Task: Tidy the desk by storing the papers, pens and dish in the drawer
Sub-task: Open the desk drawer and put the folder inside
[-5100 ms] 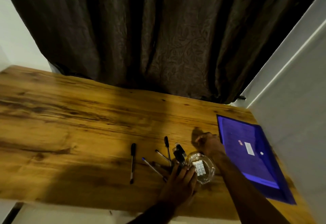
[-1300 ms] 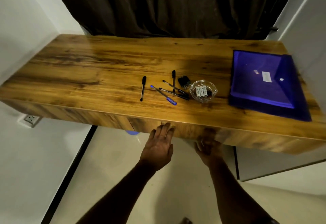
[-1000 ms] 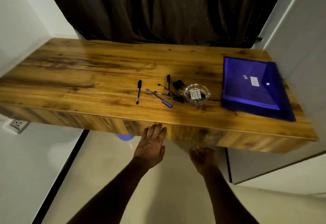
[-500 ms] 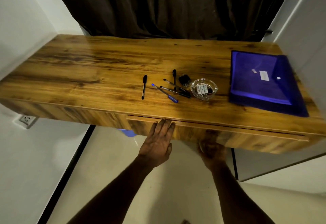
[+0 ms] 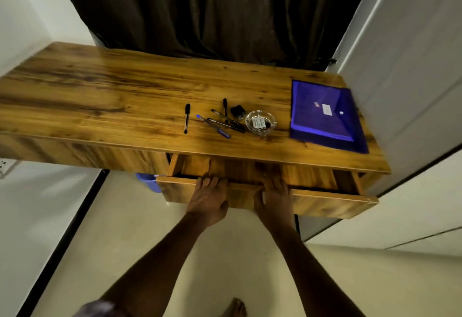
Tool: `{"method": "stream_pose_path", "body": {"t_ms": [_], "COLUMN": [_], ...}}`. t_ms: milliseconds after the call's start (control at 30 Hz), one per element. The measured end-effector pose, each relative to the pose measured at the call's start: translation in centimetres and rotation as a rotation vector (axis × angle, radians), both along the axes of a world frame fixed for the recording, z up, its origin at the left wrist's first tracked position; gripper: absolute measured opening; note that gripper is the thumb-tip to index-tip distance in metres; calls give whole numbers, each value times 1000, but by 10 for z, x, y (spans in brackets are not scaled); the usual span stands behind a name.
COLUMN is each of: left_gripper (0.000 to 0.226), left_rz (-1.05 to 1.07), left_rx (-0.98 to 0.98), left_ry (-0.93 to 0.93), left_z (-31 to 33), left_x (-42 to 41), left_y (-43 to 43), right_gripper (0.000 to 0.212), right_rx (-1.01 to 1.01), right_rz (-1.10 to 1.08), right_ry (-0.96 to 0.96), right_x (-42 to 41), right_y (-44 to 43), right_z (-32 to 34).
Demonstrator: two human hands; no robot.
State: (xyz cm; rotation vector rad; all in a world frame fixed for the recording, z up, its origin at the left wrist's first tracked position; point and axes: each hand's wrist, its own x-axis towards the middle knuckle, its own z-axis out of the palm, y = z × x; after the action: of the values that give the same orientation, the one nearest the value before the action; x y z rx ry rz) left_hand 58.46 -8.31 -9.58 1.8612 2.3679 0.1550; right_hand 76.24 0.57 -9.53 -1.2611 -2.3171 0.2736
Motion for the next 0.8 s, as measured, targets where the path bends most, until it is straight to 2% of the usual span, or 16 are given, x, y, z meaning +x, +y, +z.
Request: {"method": "stream_pose_path", "body": {"t_ms": [67,167,233,300,400,467,567,633,700,800], "left_gripper": [51,37,44,49,39,43,53,51,44,44], "left_rz": [26,136,178,202,300,426,709,810,813,788], "left_rx": [-12,-35,-119,-130,36,129,159,108,77,64], "left_ry": [-48,-283,-379,-341,-73,28,-118,-261,-338,-314], "left_z": [7,29,40,44,39,31,23,23,25,27], "left_x": [3,4,1,-7,-25,-38,-60,-72,-79,-89], "left_y": [-3,-4,-2,-1,-7,-16,-18,-14,-10,-8], "right_gripper": [36,54,55,50,50,50,45,44,42,35], "right_rx": [-65,-161,-249,-325,-356,-406,-453,-426,-359,-255], "right_rz": [8,26,20,20,37,65,67,71,77,76], "right_ry": [-145,-309,-265,-254,-303,-305,-289,-291,-291,-251], "right_x": [11,20,17,16,20,21,18,15,14,15], "right_y": [2,1,0,0,7,16,34,42,52,70], "right_z": [2,10,33,49,53,49,47,50,52,57]}}
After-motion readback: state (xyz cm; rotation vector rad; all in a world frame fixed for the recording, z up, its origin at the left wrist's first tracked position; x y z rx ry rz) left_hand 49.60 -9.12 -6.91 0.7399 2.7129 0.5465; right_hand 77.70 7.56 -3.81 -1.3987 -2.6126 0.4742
